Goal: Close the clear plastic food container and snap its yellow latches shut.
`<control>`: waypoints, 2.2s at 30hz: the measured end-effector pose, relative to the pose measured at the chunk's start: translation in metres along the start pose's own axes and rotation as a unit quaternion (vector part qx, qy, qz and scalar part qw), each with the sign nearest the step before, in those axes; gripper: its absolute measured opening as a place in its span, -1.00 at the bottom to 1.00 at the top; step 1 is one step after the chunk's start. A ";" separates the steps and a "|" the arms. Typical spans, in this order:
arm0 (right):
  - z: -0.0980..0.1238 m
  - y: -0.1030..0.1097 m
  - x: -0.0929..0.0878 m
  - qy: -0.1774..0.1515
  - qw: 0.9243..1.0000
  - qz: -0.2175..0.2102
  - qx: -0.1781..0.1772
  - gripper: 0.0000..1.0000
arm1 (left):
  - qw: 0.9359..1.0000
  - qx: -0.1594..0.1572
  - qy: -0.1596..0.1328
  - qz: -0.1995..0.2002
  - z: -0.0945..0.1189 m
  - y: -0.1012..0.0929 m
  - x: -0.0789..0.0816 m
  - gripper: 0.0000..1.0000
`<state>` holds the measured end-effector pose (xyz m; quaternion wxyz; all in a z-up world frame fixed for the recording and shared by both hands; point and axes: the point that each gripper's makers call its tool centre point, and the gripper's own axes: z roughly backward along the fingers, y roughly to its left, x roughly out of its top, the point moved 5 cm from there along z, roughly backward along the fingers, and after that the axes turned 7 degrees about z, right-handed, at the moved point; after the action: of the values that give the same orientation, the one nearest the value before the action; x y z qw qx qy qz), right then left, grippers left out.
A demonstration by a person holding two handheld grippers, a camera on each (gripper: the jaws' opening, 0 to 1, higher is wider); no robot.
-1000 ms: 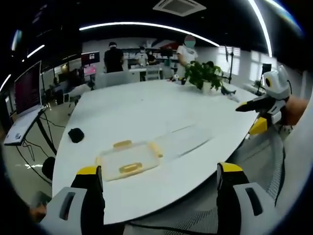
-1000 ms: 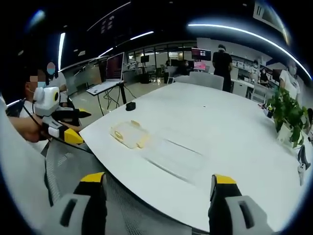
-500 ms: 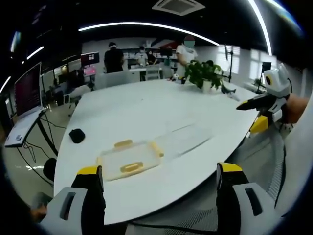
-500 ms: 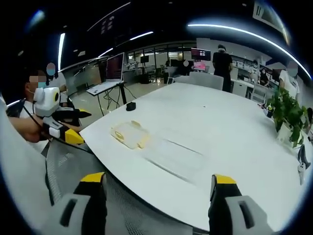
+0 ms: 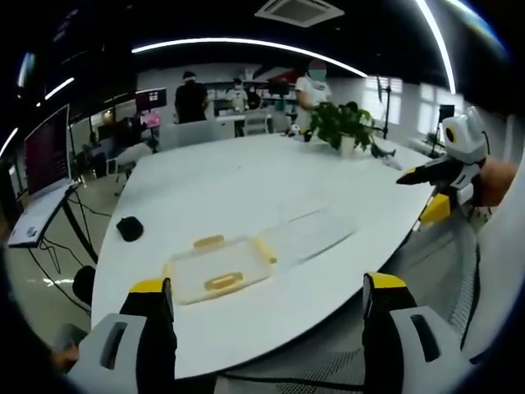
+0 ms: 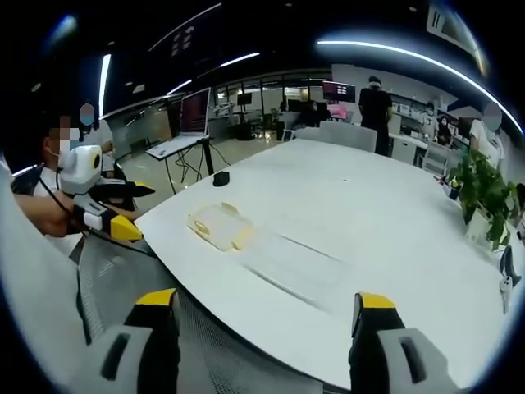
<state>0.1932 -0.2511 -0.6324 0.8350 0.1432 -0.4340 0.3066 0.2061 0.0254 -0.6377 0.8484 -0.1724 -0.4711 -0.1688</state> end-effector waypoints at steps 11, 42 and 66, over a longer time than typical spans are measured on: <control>-0.009 0.002 0.012 -0.004 1.000 0.020 0.014 0.72 | 1.000 -0.007 0.000 -0.005 0.000 0.006 0.003 0.80; -0.053 0.003 0.046 -0.007 0.995 0.088 0.056 0.65 | 0.999 -0.007 0.025 -0.036 -0.016 0.036 0.002 0.69; -0.093 0.019 0.062 0.003 0.978 0.178 0.105 0.60 | 0.990 -0.074 0.049 -0.106 -0.030 0.063 0.016 0.68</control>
<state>0.2673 -0.1653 -0.6367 0.7488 0.1494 -0.4155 0.4943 0.2645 0.0658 -0.6476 0.8329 -0.1751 -0.4306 -0.3004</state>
